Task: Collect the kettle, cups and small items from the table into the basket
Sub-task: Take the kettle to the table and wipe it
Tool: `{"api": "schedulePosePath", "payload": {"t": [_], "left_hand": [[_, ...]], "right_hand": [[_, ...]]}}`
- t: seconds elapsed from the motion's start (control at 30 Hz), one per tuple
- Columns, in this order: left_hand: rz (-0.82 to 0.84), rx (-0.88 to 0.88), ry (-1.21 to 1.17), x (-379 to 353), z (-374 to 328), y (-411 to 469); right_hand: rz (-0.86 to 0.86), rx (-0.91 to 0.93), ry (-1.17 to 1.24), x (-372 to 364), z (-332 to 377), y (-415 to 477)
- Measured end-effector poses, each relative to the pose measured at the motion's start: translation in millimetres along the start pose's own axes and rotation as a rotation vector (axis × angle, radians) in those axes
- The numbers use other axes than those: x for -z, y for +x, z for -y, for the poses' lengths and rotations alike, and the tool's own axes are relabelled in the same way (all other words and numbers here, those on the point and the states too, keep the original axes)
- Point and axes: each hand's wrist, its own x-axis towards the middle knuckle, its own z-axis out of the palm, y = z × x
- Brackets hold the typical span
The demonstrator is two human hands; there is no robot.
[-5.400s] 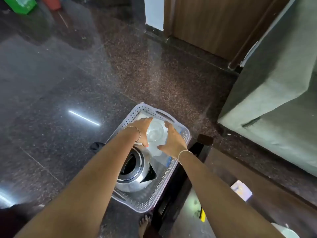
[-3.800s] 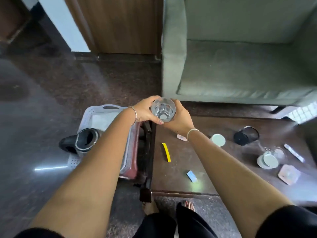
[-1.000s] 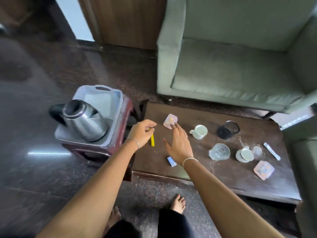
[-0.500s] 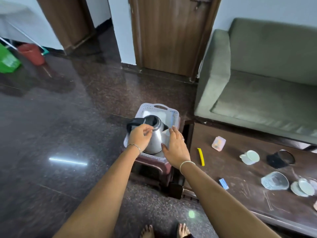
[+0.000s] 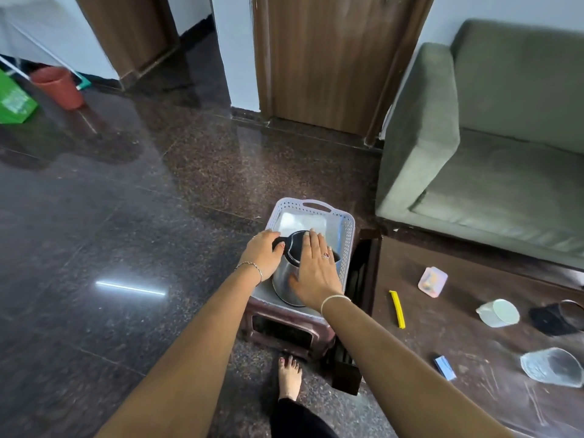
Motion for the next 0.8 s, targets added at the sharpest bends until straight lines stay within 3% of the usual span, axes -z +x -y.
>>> {"api": "schedulePosePath", "payload": {"t": [0.17,0.37,0.53,0.67,0.8], "left_hand": [[0.101,0.067,0.065,-7.7,20.0,31.3],[0.177,0.044,0.179,-13.1,39.3,58.1],[0.289,0.085,0.111,-13.5,43.1,76.9],[0.264,0.119,-0.024,-15.6,43.5,79.8],[0.156,0.042,-0.019,-22.8,27.6,66.4]], "right_hand": [[0.036,0.019,0.004,-15.1,-4.3,23.2],[-0.069,-0.052,-0.038,-33.0,3.0,30.5],[-0.109,-0.135,-0.082,-38.7,11.9,33.5],[-0.116,-0.173,-0.058,-36.6,14.9,31.6],[-0.18,-0.285,0.008,-26.3,14.9,25.1]]}}
